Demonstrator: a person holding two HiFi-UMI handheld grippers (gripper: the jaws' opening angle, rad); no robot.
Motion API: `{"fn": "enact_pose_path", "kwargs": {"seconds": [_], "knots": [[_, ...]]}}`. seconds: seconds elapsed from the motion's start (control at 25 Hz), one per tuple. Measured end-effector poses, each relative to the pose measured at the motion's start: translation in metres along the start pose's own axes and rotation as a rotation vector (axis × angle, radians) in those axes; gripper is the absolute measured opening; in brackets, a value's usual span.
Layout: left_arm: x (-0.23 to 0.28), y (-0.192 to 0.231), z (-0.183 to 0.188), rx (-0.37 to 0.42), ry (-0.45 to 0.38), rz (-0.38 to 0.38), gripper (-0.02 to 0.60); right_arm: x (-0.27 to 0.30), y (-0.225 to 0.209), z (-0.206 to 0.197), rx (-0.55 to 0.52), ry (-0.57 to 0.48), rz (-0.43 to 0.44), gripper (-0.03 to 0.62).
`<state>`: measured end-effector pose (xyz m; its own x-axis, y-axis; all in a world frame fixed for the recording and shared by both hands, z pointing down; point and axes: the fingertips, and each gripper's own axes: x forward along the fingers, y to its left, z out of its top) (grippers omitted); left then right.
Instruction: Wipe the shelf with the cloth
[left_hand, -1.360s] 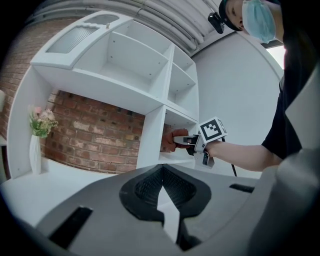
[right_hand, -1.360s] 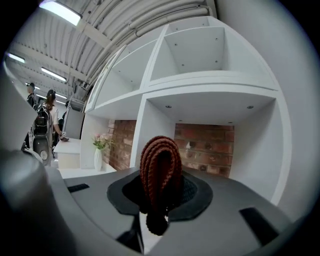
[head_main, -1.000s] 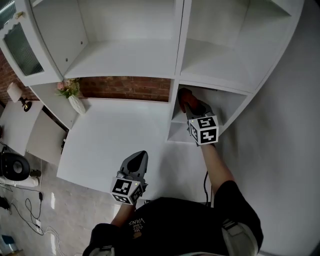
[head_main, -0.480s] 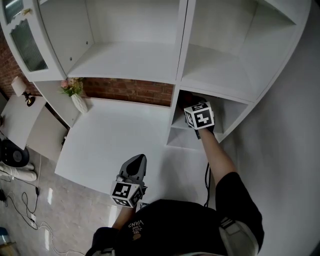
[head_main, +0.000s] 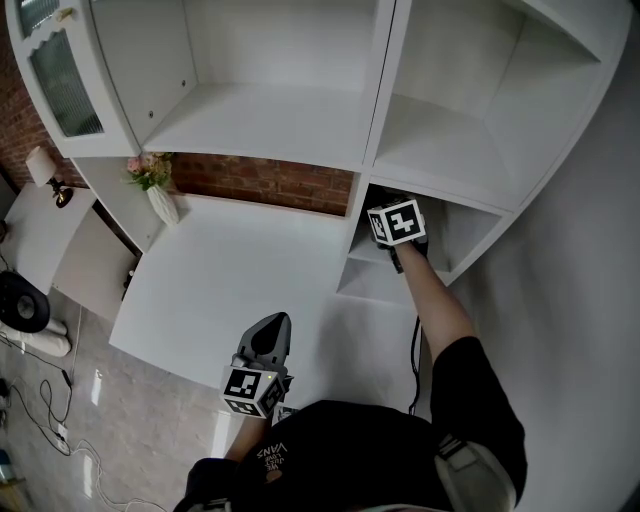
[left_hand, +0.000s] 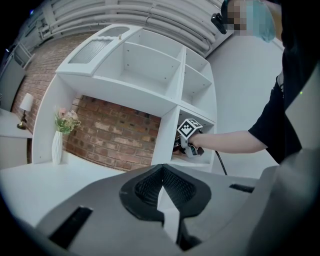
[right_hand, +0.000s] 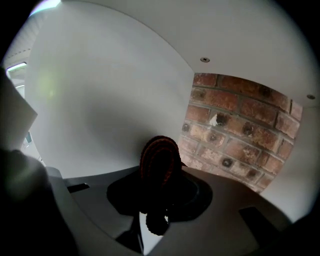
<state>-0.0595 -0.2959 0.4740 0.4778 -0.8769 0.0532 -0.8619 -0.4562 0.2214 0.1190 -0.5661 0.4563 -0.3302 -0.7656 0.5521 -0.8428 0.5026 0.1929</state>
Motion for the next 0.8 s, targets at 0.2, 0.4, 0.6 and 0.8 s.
{"fn": "enact_pose_path", "kwargs": {"seconds": [0.2, 0.4, 0.6, 0.8], "knots": [[0.003, -0.001, -0.001, -0.003, 0.001, -0.011, 0.008, 0.007, 0.002, -0.005, -0.034, 0.035, -0.001, 0.087], [0.007, -0.002, -0.001, -0.004, 0.002, -0.022, 0.008, 0.009, -0.004, -0.013, -0.086, 0.080, -0.026, 0.087], [0.010, -0.002, -0.002, -0.007, 0.001, -0.032, 0.006, 0.004, -0.014, -0.023, -0.128, 0.114, -0.047, 0.087], [0.013, -0.006, -0.004, -0.011, 0.002, -0.062, 0.008, -0.007, -0.032, -0.047, -0.193, 0.237, -0.110, 0.087]]}}
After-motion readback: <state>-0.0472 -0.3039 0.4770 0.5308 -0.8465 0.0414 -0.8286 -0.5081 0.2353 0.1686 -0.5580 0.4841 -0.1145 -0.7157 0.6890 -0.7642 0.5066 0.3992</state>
